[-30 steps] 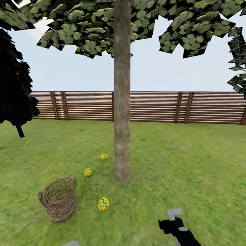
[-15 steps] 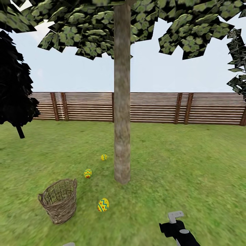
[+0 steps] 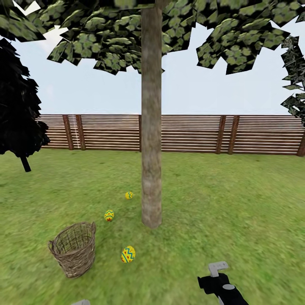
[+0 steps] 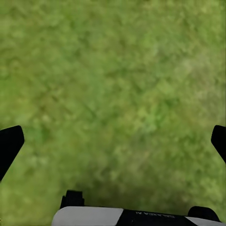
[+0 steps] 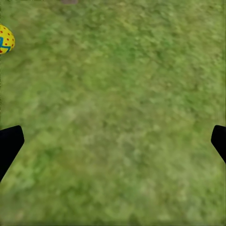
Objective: Take the three Easter eggs out of the wicker basket on the lawn in the garden, then place them on the lawn next to a single tree (choose any tree) so that all three eggs are next to the same tree and none are left in the basket.
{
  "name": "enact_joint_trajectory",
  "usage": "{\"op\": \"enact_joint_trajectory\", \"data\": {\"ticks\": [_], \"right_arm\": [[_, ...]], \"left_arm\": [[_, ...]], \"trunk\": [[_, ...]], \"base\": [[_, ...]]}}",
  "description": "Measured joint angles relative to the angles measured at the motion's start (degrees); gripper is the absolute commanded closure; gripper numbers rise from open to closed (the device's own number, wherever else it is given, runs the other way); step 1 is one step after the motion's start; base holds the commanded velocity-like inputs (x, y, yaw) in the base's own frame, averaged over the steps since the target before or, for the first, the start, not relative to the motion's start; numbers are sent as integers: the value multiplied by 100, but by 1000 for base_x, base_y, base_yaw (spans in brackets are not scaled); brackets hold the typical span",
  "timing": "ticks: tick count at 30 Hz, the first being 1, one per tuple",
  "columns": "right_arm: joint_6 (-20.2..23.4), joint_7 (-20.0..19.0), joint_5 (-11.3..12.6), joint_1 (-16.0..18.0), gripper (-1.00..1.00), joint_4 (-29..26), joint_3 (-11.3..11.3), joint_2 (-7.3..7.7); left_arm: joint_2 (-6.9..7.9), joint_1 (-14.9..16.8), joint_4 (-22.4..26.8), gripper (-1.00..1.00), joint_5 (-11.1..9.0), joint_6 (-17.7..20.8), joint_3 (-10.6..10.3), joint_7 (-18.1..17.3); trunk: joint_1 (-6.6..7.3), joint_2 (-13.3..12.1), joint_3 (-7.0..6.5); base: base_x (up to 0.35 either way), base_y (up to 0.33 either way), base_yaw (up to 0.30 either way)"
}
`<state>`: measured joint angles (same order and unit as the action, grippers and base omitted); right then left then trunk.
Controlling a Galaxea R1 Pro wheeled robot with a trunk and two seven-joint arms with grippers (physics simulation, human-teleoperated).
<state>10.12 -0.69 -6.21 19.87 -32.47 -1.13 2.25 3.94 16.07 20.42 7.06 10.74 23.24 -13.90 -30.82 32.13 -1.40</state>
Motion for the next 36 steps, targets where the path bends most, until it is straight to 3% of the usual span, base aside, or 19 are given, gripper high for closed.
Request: {"op": "enact_joint_trajectory", "data": {"ticks": [6, 12, 17, 23, 27, 34, 36], "right_arm": [[13, 10, 4, 0, -100, 5, 1, -5], [4, 13, -3, -1, -100, 54, -4, -11], [-40, 9, 10, -1, -100, 403, 6, -1], [-405, -4, 30, 0, -100, 826, 17, 125], [-809, -5, 15, -1, -100, 1277, 20, 165], [-1041, -2, -6, -2, -100, 1764, 16, 176], [-1073, -3, -4, -3, -100, 1882, 15, 177]], "left_arm": [[50, -2, 31, -100, -25, -13, 4, -50], [81, 0, 31, -100, -52, -15, 185, -230], [81, -5, -52, -100, -40, -64, 194, -235], [124, -58, -351, -100, -37, -81, 201, -190], [127, -68, -476, -100, -36, -85, 194, -182], [134, -69, -1057, -100, -28, -129, 191, -170], [134, -69, -1262, -100, -27, -305, 189, -165]], "trunk": [[132, -241, -108], [264, -482, -216], [374, -683, -305], [506, -924, -414], [506, -925, -414], [506, -925, -414], [506, -925, -414]], "base": [[0, 0, 0], [0, 0, 0], [0, 0, 0], [0, 0, 0], [0, 0, 0], [0, 0, 0], [0, 0, 0]]}}
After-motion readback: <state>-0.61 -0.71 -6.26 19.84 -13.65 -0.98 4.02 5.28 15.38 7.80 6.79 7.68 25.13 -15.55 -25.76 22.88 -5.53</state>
